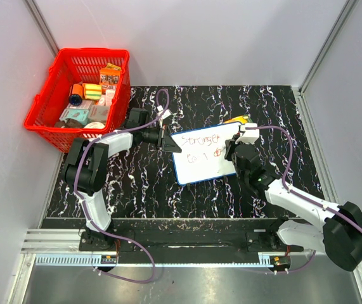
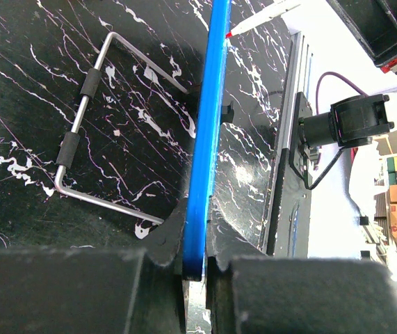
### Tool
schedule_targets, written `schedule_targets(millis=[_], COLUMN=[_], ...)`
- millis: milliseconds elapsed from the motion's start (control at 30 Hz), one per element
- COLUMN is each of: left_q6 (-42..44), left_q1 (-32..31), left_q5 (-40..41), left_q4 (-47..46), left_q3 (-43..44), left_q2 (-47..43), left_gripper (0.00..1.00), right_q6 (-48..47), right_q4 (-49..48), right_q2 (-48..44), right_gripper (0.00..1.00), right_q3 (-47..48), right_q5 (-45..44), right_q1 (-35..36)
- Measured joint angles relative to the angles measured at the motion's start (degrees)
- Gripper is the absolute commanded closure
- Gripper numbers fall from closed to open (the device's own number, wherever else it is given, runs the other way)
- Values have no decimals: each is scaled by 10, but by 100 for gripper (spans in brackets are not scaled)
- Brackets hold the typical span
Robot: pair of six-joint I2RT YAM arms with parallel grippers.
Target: Write a sentence on the whiteboard
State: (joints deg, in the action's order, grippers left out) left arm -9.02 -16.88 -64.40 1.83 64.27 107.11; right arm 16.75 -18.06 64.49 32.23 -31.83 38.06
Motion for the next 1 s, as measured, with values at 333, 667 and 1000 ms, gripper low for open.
schedule_targets(millis=[333,667,1000], left_q6=[1,1,2], left_q1=[-1,-1,-2], left_q5=[0,0,0], left_q4=[1,1,1], left_q3=[1,1,1], left_q2=[0,0,0], left_gripper=[100,100,100], right_q6=[0,2,2], right_q4=[12,20,30], right_q2=[-9,-19,-27], right_gripper=[100,100,100], right_q3=[-4,-12,-15], right_q5=[5,10,9], right_q1=[0,-1,-1])
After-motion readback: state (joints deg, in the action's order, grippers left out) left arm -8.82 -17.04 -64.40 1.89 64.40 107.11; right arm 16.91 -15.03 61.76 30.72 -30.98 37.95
